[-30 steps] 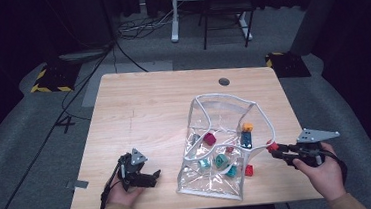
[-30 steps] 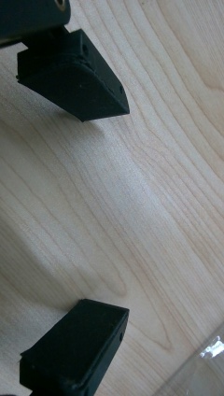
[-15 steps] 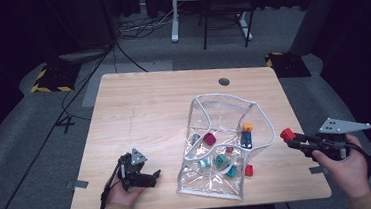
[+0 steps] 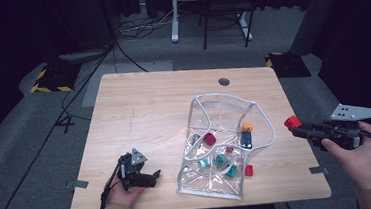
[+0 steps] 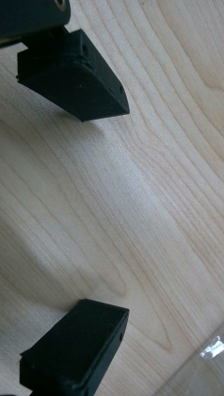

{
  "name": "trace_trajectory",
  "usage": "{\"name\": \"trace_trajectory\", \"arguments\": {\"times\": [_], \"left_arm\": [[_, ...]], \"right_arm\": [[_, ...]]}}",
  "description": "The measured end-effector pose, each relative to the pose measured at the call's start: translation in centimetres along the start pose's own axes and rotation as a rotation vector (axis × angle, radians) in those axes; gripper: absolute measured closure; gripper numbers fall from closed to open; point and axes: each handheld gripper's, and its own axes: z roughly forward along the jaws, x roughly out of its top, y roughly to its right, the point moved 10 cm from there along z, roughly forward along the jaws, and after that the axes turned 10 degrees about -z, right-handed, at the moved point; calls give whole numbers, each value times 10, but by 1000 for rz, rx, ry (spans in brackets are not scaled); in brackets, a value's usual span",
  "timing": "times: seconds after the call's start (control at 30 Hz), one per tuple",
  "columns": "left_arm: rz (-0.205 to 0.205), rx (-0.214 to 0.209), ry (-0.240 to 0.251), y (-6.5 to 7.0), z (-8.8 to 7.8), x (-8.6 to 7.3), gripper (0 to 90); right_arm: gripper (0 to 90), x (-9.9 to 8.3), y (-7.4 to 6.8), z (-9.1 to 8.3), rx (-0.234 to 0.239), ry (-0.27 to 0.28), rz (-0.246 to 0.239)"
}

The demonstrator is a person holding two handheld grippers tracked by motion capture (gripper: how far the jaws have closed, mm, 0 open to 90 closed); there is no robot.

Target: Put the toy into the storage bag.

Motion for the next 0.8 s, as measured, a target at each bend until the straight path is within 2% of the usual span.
{"name": "trace_trajectory", "arguments": {"times": [0.33, 0.37, 0.6, 0.63, 0.8], "left_arm": [[0, 3, 1, 0, 0, 0, 55], [0, 3, 1, 0, 0, 0, 55], [0, 3, 1, 0, 0, 0, 55], [0, 4, 1, 0, 0, 0, 56], [0, 3, 1, 0, 0, 0, 55]], "right_arm": [[675, 33, -1, 1, 23, 24, -35], [674, 41, -1, 4, 30, 32, -42], [675, 64, -4, 12, 53, 48, -69], [674, 73, -4, 16, 59, 48, -81], [674, 89, -6, 25, 73, 49, -96]]}}
